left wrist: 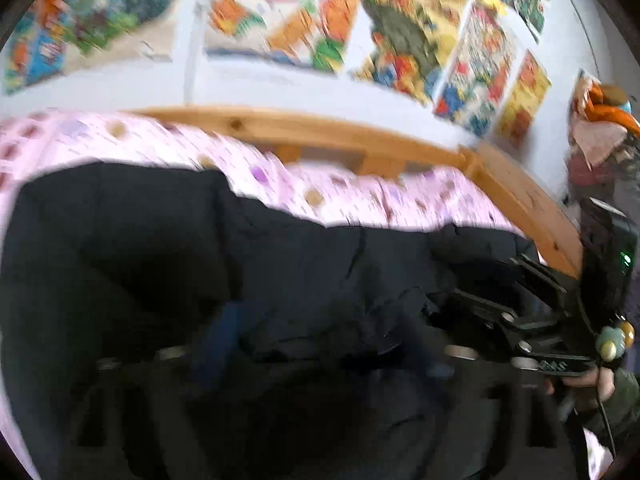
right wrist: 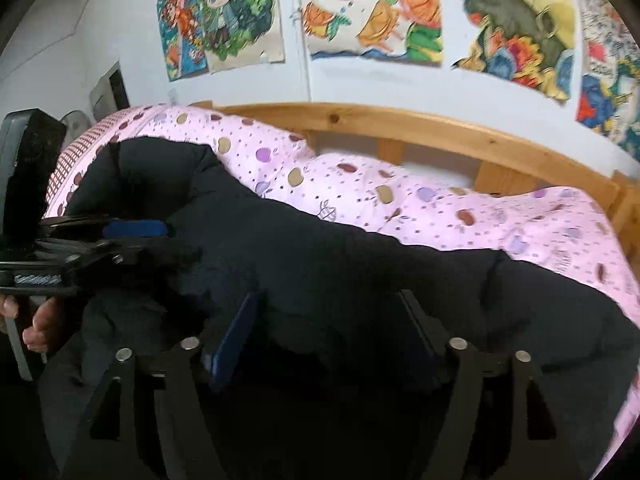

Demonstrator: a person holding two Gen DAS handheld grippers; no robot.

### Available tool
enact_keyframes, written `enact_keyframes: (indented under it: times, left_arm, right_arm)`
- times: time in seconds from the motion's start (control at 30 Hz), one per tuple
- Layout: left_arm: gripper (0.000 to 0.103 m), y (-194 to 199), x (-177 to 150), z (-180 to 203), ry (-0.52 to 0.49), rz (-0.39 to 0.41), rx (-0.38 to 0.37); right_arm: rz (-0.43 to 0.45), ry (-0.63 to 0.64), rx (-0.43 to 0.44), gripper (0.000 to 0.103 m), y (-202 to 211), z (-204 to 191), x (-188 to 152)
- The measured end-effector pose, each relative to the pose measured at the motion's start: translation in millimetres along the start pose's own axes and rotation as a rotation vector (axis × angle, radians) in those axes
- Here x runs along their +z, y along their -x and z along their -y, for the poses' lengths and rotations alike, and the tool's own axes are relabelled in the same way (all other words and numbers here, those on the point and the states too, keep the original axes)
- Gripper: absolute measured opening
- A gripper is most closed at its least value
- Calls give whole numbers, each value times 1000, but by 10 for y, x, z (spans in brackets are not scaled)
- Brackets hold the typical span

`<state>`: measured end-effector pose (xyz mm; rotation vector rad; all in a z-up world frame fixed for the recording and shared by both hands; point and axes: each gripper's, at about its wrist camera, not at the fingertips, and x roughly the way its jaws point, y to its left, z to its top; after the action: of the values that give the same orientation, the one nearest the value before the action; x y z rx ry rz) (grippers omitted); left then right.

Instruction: Fold large clothes

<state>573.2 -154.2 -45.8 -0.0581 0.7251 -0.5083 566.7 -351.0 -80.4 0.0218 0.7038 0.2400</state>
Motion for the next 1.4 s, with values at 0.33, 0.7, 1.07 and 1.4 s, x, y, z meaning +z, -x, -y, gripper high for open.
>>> enact_keyframes:
  times: [0.33, 0.7, 1.07, 1.4]
  left_arm:
    - [102, 826, -14, 115, 0, 152, 85]
    - [103, 1773, -213, 471, -100, 279, 183]
    - [103, 2423, -565, 661, -220, 283, 281]
    - [103, 3034, -859, 848, -276, 269, 264]
  right_arm:
    - [126, -17, -81, 93, 879, -80, 37]
    - [232, -121, -97, 102, 1805, -254, -135]
    - [230, -108, -146, 102, 2484, -506, -459]
    - [238, -87, -139, 102, 2952, -842, -748]
